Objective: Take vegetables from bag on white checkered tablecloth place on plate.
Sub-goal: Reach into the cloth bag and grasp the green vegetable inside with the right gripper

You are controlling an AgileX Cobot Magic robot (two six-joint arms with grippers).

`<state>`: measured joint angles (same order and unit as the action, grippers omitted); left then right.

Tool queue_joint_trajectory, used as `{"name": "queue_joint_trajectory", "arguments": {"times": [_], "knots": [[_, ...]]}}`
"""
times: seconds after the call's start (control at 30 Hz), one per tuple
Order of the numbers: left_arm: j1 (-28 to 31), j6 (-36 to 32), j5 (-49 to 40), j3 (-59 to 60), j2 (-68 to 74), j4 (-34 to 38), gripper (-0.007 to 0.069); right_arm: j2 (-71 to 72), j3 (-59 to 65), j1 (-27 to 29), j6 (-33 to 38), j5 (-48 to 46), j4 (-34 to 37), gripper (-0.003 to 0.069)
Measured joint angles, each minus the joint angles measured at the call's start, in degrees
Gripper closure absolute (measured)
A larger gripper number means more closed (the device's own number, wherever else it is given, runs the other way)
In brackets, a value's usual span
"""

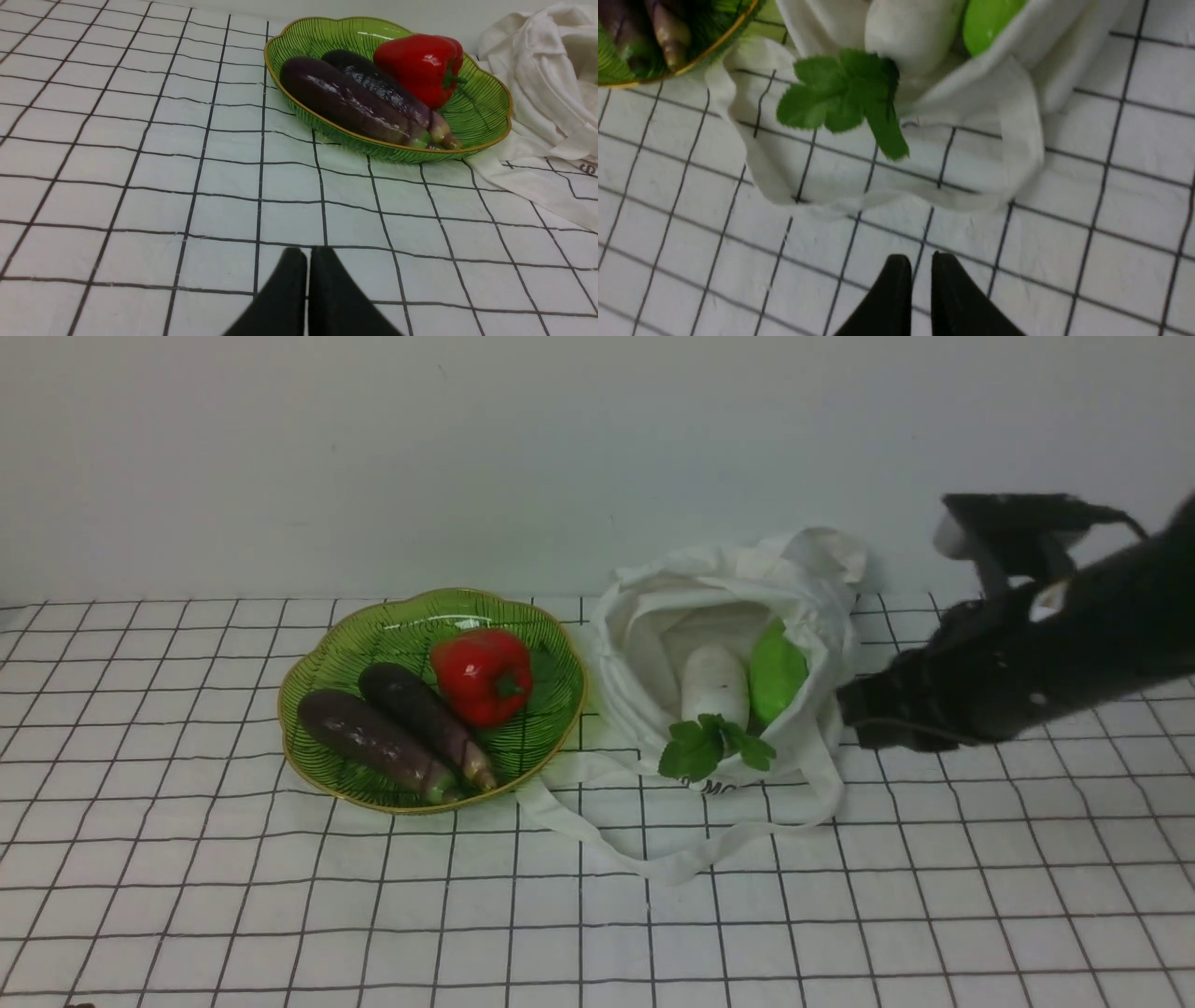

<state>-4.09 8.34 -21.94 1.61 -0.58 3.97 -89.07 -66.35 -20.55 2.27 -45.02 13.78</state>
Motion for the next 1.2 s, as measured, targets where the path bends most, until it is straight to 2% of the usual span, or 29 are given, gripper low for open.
{"name": "queue_joint_trajectory", "arguments": {"times": [0.03,0.17,0.23,0.37,0.4,0.53,0.73,1.03,1.2], "knots": [[0.0,0.0,0.0,0.0,0.0,0.0,0.0632,0.0,0.0,-0.2,0.0,0.0,-0.4,0.0585],[0.0,0.0,0.0,0.0,0.0,0.0,0.0632,-11.0,-12.9,-4.1,-11.9,-0.7,-7.8,0.047],[0.0,0.0,0.0,0.0,0.0,0.0,0.0632,-13.9,-16.7,-4.6,-14.9,-1.7,-8.9,0.0422],[0.0,0.0,0.0,0.0,0.0,0.0,0.0632,-18.1,-22.0,-5.0,-17.2,-3.5,-10.4,0.0339],[0.0,0.0,0.0,0.0,0.0,0.0,0.0632,-21.0,-24.9,-5.0,-18.1,-4.1,-12.3,0.0283],[0.0,0.0,0.0,0.0,0.0,0.0,0.0632,-24.9,-26.6,-5.0,-20.8,-3.6,-15.0,0.0237],[0.0,0.0,0.0,0.0,0.0,0.0,0.0632,-30.5,-26.8,-4.8,-28.4,-1.0,-22.6,0.0219],[0.0,0.0,0.0,0.0,0.0,0.0,0.0632,-36.5,-26.9,-4.4,-43.9,1.8,-36.8,0.0219],[0.0,0.0,0.0,0.0,0.0,0.0,0.0632,-36.7,-26.9,-4.4,-46.2,2.1,-38.8,0.0219]]}}
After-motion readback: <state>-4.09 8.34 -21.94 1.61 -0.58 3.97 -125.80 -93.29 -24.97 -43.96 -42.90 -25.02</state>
